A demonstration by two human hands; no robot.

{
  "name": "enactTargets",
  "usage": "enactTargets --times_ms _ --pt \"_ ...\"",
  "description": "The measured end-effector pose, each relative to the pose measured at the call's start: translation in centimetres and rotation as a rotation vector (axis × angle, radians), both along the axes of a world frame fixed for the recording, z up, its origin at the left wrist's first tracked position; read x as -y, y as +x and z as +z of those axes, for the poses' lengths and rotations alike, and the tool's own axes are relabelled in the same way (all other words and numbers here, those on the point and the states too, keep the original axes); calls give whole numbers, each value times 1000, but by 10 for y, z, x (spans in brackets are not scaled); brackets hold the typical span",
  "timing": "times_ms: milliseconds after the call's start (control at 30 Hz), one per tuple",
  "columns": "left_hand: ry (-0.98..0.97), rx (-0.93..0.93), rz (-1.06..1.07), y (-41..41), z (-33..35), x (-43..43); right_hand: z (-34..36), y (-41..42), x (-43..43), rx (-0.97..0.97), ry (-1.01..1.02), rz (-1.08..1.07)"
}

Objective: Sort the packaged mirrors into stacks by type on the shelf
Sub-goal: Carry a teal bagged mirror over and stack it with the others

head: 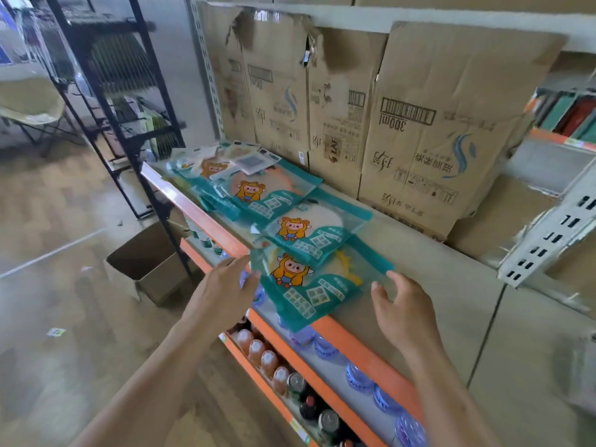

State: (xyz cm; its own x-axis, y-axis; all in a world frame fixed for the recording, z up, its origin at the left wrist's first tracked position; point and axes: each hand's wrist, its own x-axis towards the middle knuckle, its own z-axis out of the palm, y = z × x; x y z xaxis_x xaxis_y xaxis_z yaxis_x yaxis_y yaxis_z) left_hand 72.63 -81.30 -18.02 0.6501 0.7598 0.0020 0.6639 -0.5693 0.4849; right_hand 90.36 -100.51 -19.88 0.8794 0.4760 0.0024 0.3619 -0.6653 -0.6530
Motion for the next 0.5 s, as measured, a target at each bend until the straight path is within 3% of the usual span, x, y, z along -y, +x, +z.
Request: enactTargets --times_ms 100,300,500 --pt "-191 74 34 8 0 -21 2 2 -11 -16 -9 -68" --pt "-356 112 -15 22 -11 -53 -1 4 -27 -46 -16 -200" --pt "-618 199 105 32 -24 -78 -5 2 -39 -141 78 -351"
